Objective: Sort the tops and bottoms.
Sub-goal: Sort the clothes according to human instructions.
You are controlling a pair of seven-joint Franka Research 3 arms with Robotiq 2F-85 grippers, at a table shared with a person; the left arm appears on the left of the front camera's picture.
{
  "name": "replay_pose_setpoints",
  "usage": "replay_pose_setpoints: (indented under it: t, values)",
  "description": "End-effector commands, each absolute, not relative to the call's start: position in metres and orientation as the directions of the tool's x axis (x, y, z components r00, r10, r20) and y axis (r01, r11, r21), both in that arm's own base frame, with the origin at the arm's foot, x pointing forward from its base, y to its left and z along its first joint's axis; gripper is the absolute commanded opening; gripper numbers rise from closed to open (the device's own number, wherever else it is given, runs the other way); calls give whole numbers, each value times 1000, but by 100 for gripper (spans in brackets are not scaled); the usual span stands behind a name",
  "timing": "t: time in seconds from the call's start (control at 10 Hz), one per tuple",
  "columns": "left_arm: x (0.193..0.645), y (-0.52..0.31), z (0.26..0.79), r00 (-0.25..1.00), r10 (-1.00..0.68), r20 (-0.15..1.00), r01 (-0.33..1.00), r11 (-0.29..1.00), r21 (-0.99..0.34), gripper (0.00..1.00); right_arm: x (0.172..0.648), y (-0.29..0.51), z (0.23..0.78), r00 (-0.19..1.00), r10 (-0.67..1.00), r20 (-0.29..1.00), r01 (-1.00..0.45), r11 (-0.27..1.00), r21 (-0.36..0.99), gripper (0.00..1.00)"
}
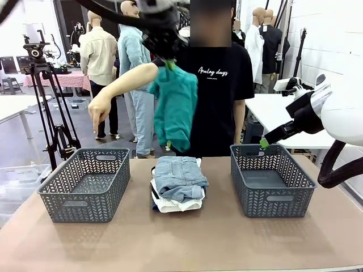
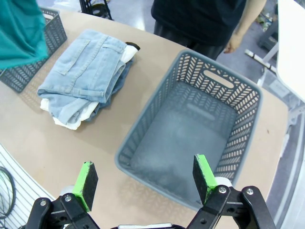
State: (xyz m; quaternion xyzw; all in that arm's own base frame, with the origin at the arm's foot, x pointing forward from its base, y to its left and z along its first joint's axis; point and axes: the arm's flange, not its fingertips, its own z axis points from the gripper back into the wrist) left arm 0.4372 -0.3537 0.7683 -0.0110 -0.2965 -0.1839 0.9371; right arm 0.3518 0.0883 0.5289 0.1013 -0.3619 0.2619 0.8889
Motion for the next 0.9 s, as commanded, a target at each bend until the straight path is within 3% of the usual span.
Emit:
replay_pose_setpoints:
  t: [0.0,0.2,0.5,0.7,0.8]
  values:
    - [420,-309,774,782,-286,554,247,958,147,0,353,88,527,597,391,700,-547,837,-1,100]
    - [423,-259,766,825,-161,541,86,983,161,0,353,88,527,597,391,700,-547,837,-1,100]
    - [426,-173,732,780,24,625,-163,973,166,0,353,88,527,597,391,700,-547,837,-1,100]
    - [429,-138,707,792,111,600,-245,958,146,0,353,88,527,597,391,700,-547,837,-1,100]
    - [427,-142,709,777,210,593,-385,905,184,0,353,88,527,597,391,700,-547,837,-1,100]
